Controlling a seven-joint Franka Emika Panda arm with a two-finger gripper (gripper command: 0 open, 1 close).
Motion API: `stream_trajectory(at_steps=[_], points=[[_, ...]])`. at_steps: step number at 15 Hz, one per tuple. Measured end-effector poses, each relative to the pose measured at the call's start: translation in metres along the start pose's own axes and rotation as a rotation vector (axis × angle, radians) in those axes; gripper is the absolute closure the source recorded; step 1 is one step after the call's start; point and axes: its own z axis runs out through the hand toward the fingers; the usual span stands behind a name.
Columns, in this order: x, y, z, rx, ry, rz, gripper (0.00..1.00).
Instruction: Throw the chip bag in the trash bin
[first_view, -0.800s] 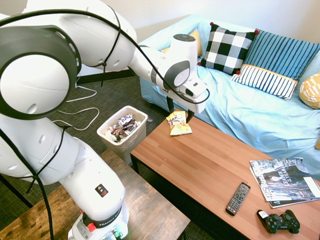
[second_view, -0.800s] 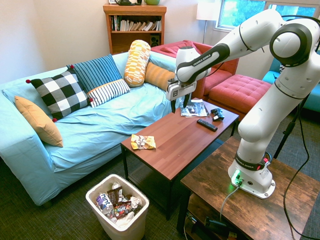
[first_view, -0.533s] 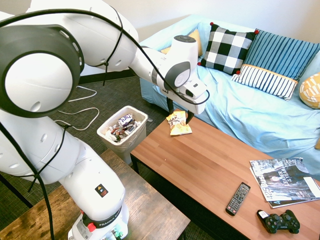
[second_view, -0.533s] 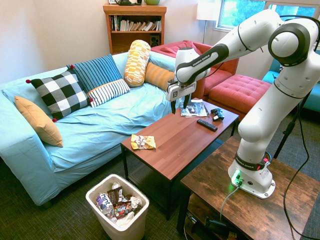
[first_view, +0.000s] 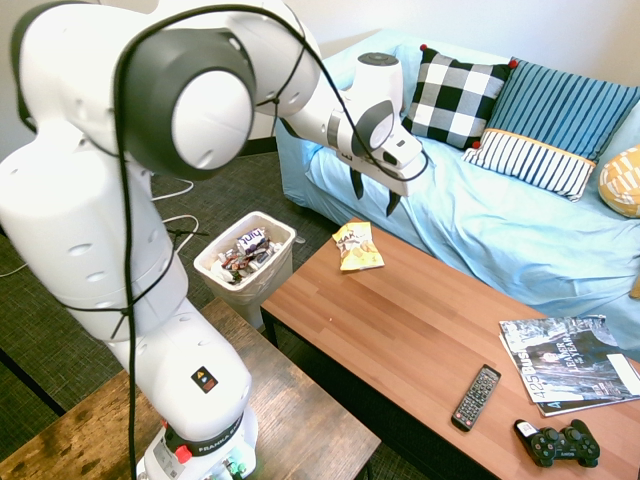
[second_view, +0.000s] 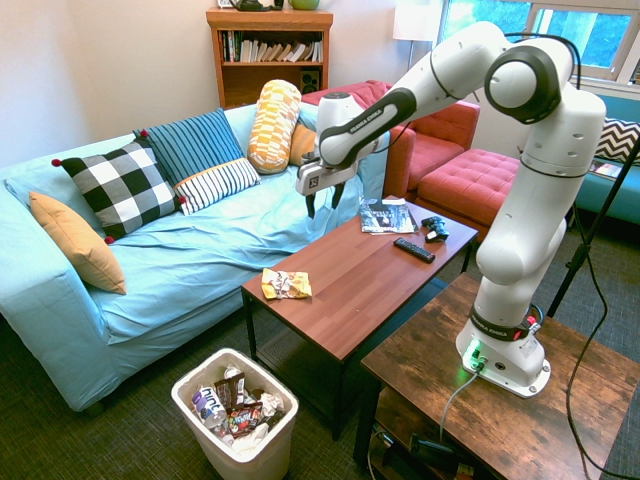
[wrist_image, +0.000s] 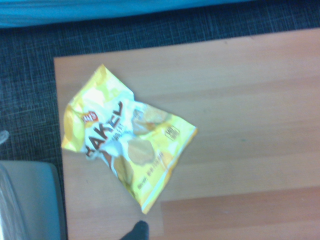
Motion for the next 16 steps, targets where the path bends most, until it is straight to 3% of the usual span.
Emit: stream_trajectory(at_steps=[6,13,16], points=[[-0.035,-0.074,0.099,-0.090,-0.043,-0.025,0.00],[-0.049,-0.104,0.213,-0.173,-0.081,-0.026,0.00],[-0.043,-0.105,0.241,-0.195,-0.094,0.000,0.00]])
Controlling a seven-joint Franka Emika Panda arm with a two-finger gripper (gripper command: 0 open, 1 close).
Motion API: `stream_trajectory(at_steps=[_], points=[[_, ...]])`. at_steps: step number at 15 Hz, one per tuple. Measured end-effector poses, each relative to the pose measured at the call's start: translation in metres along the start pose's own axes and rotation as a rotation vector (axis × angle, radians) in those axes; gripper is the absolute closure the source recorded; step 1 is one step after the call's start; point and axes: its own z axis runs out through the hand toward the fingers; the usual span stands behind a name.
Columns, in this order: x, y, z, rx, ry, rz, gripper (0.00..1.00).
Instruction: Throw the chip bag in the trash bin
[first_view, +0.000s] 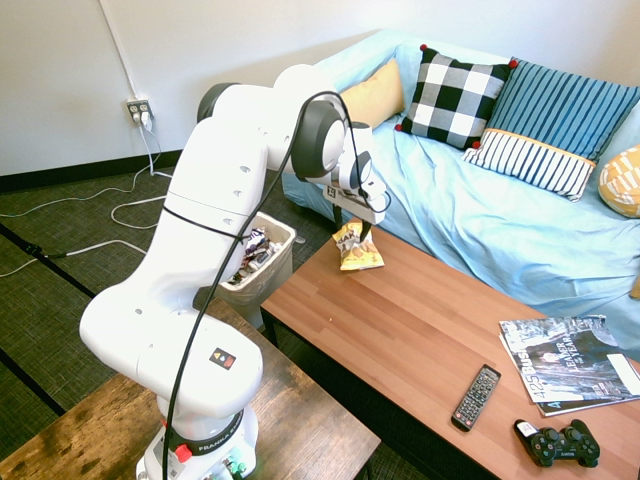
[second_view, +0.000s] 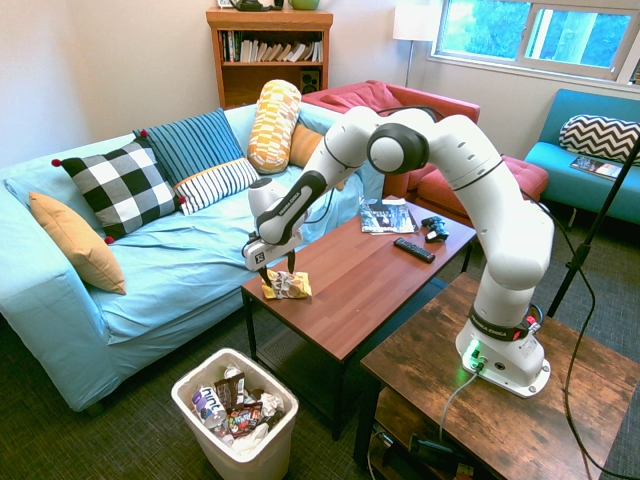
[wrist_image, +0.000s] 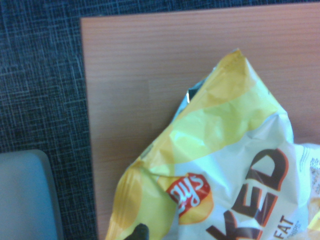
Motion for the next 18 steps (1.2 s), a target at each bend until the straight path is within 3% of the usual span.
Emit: stream_trajectory(at_steps=[3,4,18], points=[[0.012,0.002,0.018,-0.013,-0.010,0.024,0.00],[0.014,0.001,0.023,-0.015,-0.012,0.022,1.00],[0.018,-0.002,0.036,-0.047,-0.090,0.042,1.00]])
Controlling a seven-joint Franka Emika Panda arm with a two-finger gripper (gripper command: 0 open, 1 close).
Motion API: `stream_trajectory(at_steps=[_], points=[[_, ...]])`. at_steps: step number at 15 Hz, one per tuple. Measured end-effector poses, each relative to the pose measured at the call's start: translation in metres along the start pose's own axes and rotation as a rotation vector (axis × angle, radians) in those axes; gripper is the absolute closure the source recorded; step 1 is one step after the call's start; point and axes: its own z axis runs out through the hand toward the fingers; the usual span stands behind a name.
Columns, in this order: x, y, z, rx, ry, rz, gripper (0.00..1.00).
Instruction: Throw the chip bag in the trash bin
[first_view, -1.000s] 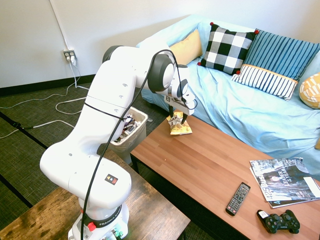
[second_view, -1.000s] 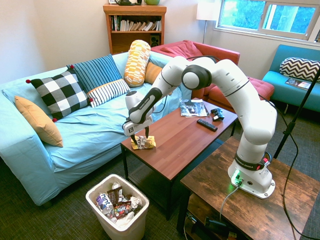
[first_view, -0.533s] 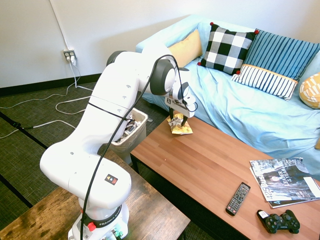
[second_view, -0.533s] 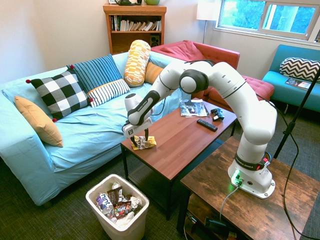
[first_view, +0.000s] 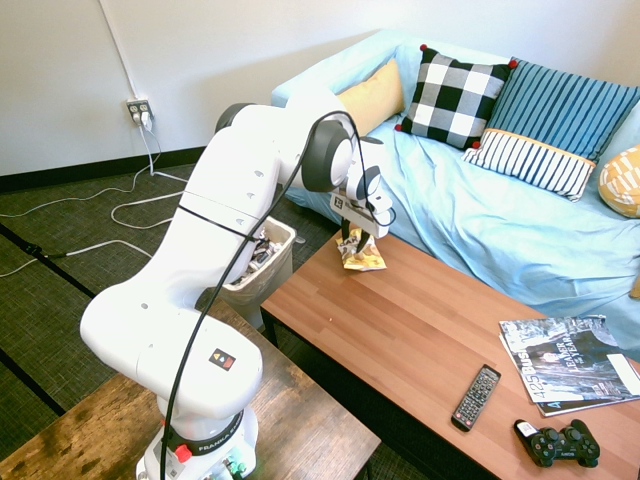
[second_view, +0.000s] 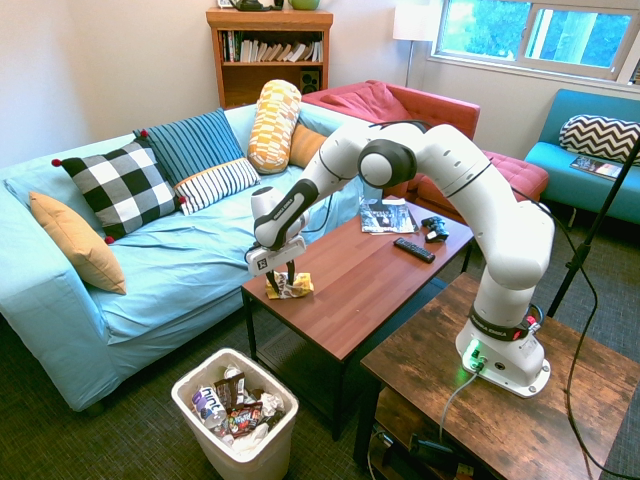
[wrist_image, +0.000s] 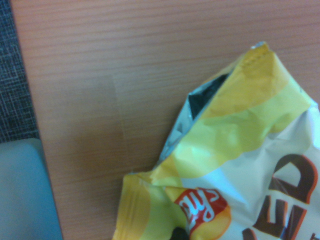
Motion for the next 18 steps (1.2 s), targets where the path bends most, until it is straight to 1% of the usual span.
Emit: stream_trajectory(at_steps=[9,12,15,18], points=[[0.011,0.005,0.001,0.003,-0.009,-0.004,1.00],[0.016,0.009,-0.007,0.021,-0.007,-0.010,1.00],[0.010,0.013,-0.036,0.058,0.012,-0.022,1.00],[-0.030,0.011,-0.080,0.091,0.054,-0.083,1.00]])
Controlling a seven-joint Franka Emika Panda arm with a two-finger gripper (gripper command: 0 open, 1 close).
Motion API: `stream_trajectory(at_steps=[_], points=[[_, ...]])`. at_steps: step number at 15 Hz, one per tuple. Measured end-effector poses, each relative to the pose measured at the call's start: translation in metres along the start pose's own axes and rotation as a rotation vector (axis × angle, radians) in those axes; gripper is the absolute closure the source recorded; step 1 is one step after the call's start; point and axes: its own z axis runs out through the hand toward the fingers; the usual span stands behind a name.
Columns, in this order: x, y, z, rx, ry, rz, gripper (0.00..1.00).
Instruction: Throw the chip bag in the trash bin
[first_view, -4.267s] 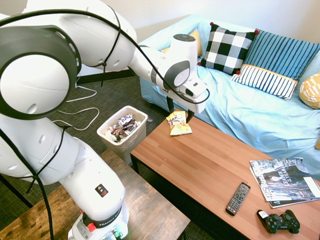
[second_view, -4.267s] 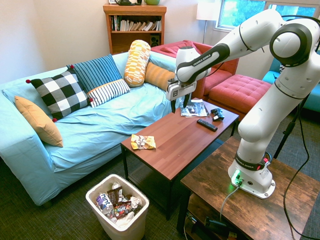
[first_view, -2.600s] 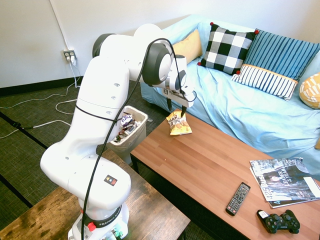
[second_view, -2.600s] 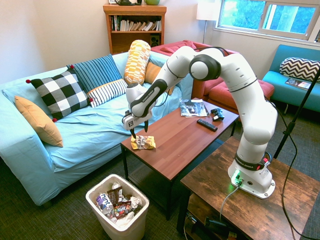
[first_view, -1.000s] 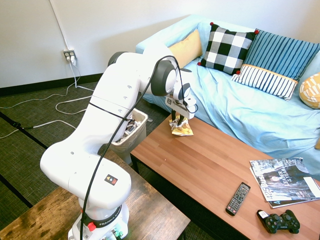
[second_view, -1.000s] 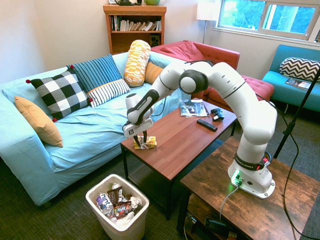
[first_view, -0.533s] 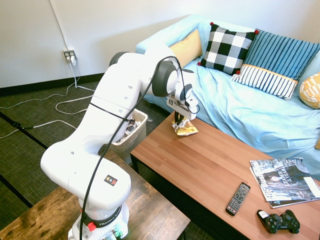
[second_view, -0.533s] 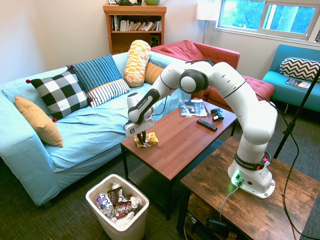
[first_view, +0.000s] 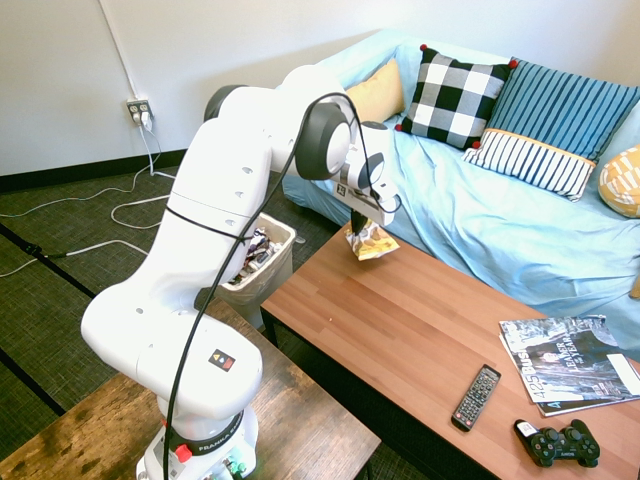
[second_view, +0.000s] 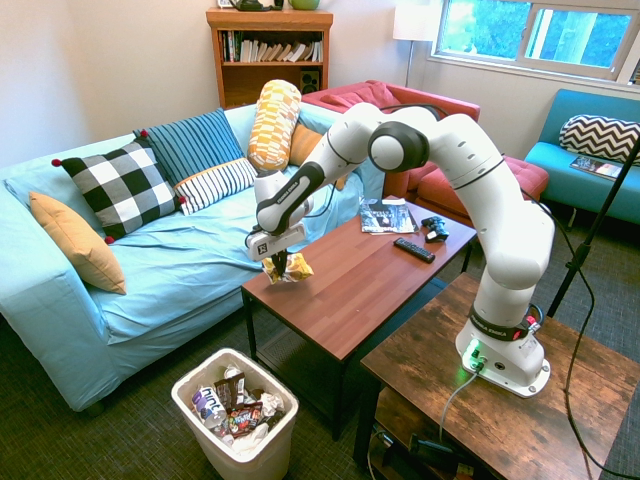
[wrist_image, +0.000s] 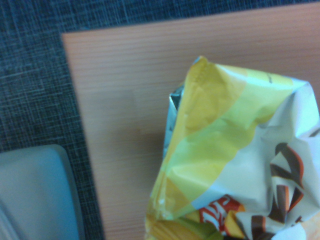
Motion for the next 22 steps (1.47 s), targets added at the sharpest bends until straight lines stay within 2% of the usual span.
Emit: stream_trajectory(at_steps=[3,7,10,15,19,20,22], points=[[-0.075,-0.019,-0.039,0.007,0.067,-0.076,1.00],[-0.198,-0.032,-0.048,-0.013,0.135,-0.208,1.00],[-0.271,-0.028,-0.035,-0.051,0.160,-0.298,1.00],[-0.343,-0.018,0.002,-0.125,0.187,-0.433,1.00],[-0.385,-0.027,0.033,-0.172,0.197,-0.496,1.00],[-0.388,-0.032,0.045,-0.188,0.195,-0.499,0.00],[-0.387,-0.041,0.065,-0.207,0.188,-0.498,0.00]])
